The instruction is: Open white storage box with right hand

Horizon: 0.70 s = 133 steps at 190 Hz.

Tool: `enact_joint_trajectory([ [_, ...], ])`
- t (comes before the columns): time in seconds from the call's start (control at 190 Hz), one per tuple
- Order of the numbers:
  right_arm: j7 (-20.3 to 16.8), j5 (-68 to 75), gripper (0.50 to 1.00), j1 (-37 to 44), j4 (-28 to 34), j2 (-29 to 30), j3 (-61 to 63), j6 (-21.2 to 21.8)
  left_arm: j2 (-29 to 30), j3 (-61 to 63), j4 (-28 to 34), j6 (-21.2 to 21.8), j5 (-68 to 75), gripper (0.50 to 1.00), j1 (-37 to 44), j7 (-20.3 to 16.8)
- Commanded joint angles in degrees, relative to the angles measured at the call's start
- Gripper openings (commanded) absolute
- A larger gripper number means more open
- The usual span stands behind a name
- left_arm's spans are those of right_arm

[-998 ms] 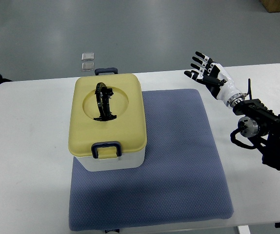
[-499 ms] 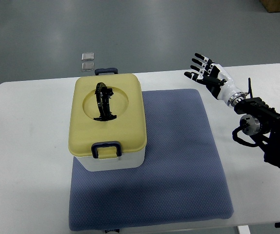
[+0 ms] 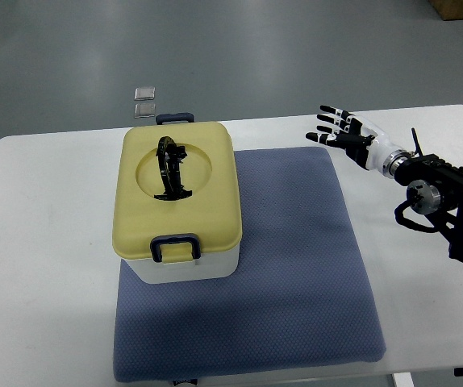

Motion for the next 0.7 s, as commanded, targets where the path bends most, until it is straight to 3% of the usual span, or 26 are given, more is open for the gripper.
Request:
enact_joint_trajectory([
  [0.0, -0.03, -0.21, 0.924, 0.37, -0.02, -0.43, -0.62, -0.51, 0.0, 0.0, 0.0, 0.0, 0.02, 1.0, 0.0, 0.0],
  [0.441, 0.67, -5.48, 0.924, 2.04, 0.07, -1.3, -0.62, -1.92, 0.0, -0.09, 0.0, 0.0, 0.02, 1.0, -0.35, 0.0],
  [0.693, 1.99, -16.11, 0.924, 6.08, 0.5, -2.71, -0.62, -1.48, 0.0, -0.09, 0.0, 0.0, -0.07, 1.0, -0.44, 0.0],
])
